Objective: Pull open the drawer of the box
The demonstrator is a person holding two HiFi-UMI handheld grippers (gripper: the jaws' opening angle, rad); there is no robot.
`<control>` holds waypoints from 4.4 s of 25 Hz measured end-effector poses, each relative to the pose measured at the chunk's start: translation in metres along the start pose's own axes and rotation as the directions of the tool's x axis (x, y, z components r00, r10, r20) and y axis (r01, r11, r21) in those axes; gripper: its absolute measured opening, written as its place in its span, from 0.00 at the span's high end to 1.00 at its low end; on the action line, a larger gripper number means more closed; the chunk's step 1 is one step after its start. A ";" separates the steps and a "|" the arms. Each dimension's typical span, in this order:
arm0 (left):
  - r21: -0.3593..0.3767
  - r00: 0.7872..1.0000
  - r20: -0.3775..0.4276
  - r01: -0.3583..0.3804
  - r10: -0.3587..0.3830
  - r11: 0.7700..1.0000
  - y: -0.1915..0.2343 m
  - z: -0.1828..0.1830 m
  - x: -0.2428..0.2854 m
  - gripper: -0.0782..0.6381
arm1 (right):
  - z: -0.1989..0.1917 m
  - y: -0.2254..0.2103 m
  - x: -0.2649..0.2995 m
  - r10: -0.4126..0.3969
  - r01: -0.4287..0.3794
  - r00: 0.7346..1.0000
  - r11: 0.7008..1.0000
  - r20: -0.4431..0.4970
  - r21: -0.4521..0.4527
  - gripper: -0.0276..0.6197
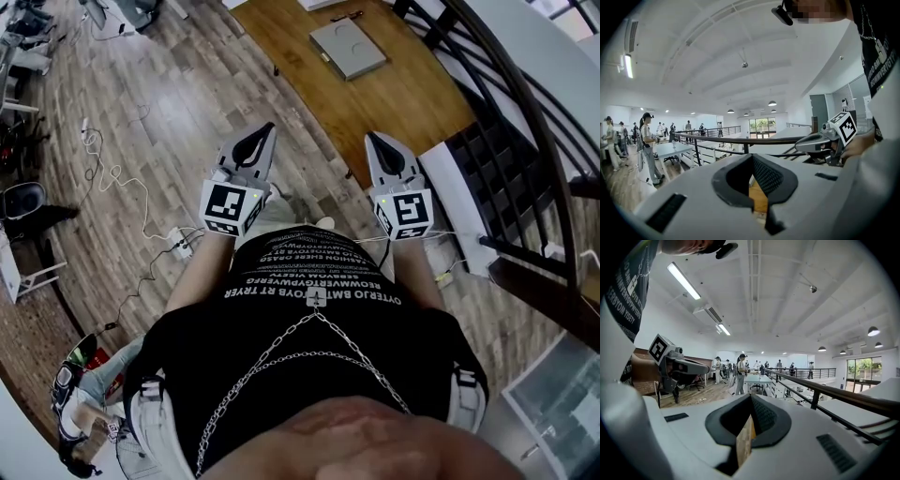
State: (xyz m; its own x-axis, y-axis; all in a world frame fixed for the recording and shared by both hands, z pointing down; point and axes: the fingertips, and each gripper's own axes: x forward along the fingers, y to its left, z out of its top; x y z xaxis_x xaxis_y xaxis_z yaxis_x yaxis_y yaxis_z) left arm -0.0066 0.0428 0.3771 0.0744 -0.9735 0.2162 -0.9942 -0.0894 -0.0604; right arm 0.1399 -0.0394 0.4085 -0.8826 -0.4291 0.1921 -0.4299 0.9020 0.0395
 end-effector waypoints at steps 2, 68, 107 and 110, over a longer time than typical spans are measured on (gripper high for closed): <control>-0.003 1.000 -0.006 0.013 -0.013 1.000 0.009 -0.003 0.005 0.88 | 0.000 0.000 0.010 -0.010 0.010 1.000 1.000 -0.007 -0.001 0.96; 0.030 0.976 -0.134 0.177 -0.171 0.984 0.127 -0.078 0.287 0.82 | 0.000 -0.117 0.196 -0.247 0.252 0.967 0.964 -0.055 0.090 0.96; -0.031 0.802 -0.487 0.379 -0.345 0.925 0.148 -0.279 0.458 0.79 | 0.004 -0.215 0.285 -0.393 0.407 0.913 0.893 -0.109 0.193 0.96; -0.024 0.761 -0.531 0.425 -0.372 0.905 0.150 -0.300 0.469 0.76 | 0.004 -0.220 0.297 -0.409 0.425 0.905 0.885 -0.120 0.188 0.96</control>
State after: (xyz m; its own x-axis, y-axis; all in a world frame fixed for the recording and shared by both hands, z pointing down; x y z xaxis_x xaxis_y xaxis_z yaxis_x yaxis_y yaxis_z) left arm -0.1442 -0.3646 0.7615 0.3850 -0.5961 0.7046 -0.8697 -0.4898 0.0609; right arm -0.0286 -0.3657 0.4533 -0.6001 -0.7512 0.2749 -0.7915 0.6074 -0.0680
